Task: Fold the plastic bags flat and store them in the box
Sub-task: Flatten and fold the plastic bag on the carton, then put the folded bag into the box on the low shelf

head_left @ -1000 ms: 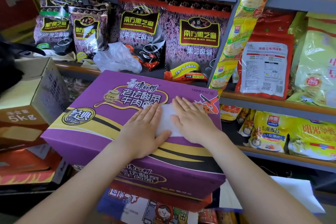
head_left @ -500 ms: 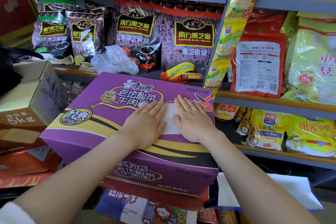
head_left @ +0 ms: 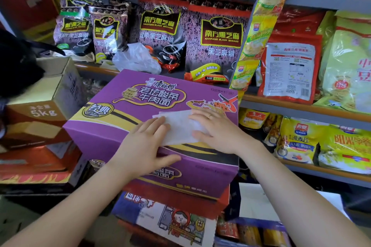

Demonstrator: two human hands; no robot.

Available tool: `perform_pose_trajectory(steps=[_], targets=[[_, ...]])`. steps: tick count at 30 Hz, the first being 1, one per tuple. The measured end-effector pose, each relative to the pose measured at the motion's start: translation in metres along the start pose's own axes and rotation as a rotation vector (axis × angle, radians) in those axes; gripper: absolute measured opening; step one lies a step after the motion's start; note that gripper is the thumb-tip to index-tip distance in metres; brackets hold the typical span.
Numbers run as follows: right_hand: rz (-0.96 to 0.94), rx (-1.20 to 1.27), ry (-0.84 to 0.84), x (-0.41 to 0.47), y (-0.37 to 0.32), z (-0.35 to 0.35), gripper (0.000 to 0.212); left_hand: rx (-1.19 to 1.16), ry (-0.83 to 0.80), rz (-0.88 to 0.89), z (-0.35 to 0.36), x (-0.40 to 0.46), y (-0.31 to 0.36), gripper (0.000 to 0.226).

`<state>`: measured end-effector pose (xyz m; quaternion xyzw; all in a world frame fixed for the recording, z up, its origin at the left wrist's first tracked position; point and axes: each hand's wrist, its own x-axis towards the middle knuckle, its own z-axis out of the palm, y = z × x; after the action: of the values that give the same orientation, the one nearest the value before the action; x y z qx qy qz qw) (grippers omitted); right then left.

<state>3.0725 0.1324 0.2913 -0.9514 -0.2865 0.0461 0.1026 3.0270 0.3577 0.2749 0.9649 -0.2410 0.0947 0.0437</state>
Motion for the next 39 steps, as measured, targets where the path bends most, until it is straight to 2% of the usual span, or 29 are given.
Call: perform_pose_trajectory(steps=[2, 4, 6, 9, 12, 15, 18, 19, 22, 26, 28, 32, 35, 39], targets=[[-0.017, -0.025, -0.003, -0.021, -0.010, -0.001, 0.080, 0.061, 0.068, 0.036, 0.002, -0.013, 0.005, 0.066], [-0.010, -0.073, -0.012, -0.046, -0.021, 0.002, 0.089, 0.122, 0.203, 0.094, 0.008, -0.026, 0.009, 0.041], [0.000, -0.090, 0.041, -0.068, -0.030, 0.009, 0.072, 0.129, 0.331, 0.140, 0.012, -0.038, 0.013, 0.027], [-0.023, -0.129, 0.257, -0.090, -0.039, 0.020, 0.052, 0.044, 0.394, 0.183, 0.009, -0.050, 0.021, 0.015], [-0.013, -0.021, 0.345, -0.114, -0.037, 0.028, 0.046, -0.088, 0.318, 0.179, 0.010, -0.065, 0.035, 0.009], [0.052, 0.165, 0.522, -0.149, -0.029, 0.032, 0.024, -0.090, 0.173, 0.150, 0.024, -0.084, 0.048, 0.022], [0.337, 0.355, 0.683, -0.194, -0.022, 0.039, 0.006, -0.061, 0.033, 0.169, 0.038, -0.092, 0.070, 0.027], [0.468, 0.433, 0.687, -0.208, -0.015, 0.043, 0.011, -0.042, -0.003, 0.180, 0.042, -0.091, 0.081, 0.028], [0.717, 0.678, 0.620, -0.243, 0.026, 0.061, 0.029, -0.019, -0.072, 0.237, 0.059, -0.073, 0.124, 0.027], [0.893, 0.840, 0.598, -0.277, 0.115, 0.076, 0.017, -0.066, -0.143, 0.277, 0.089, -0.023, 0.195, 0.018], [0.960, 0.972, 0.627, -0.290, 0.166, 0.080, 0.018, -0.107, -0.211, 0.287, 0.109, 0.007, 0.233, 0.016], [1.110, 1.201, 0.617, -0.306, 0.269, 0.097, 0.009, -0.114, -0.468, 0.107, 0.171, 0.076, 0.297, 0.021], [1.163, 1.220, 0.422, -0.306, 0.335, 0.132, 0.007, -0.079, -0.604, 0.040, 0.226, 0.115, 0.321, 0.022], [1.211, 1.249, 0.102, -0.288, 0.401, 0.212, 0.016, -0.047, -0.629, -0.016, 0.292, 0.148, 0.340, 0.025]])
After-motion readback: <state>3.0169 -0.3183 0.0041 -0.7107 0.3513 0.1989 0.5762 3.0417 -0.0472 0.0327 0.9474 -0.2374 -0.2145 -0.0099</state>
